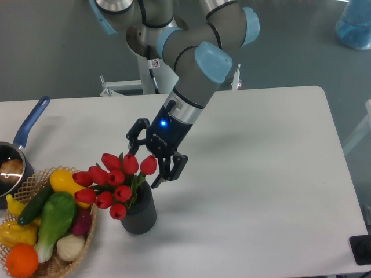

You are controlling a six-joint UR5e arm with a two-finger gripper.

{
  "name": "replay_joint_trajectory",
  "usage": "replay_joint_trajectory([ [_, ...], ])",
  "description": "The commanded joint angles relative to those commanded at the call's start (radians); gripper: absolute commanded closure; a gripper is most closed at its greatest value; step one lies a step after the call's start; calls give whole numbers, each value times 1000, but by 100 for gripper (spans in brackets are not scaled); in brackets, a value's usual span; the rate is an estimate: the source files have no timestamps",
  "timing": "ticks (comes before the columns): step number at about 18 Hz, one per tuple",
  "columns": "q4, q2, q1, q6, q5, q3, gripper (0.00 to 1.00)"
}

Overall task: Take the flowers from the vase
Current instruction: 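Lower the open gripper around the tulip stems above the vase rim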

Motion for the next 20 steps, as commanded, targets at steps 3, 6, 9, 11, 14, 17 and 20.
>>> replay_joint_trajectory([
  [3,6,-31,-3,0,-5,28,0],
  [6,6,-43,-12,3,-28,34,0],
  [9,9,-60,-12,6,-38,38,0],
  [11,25,-64,-12,6,-55,37,0],
  [14,25,-69,-12,6,-72,32,0],
  [17,28,-84,-17,8,-103,32,0],
  [20,28,-94,-12,6,-156,31,0],
])
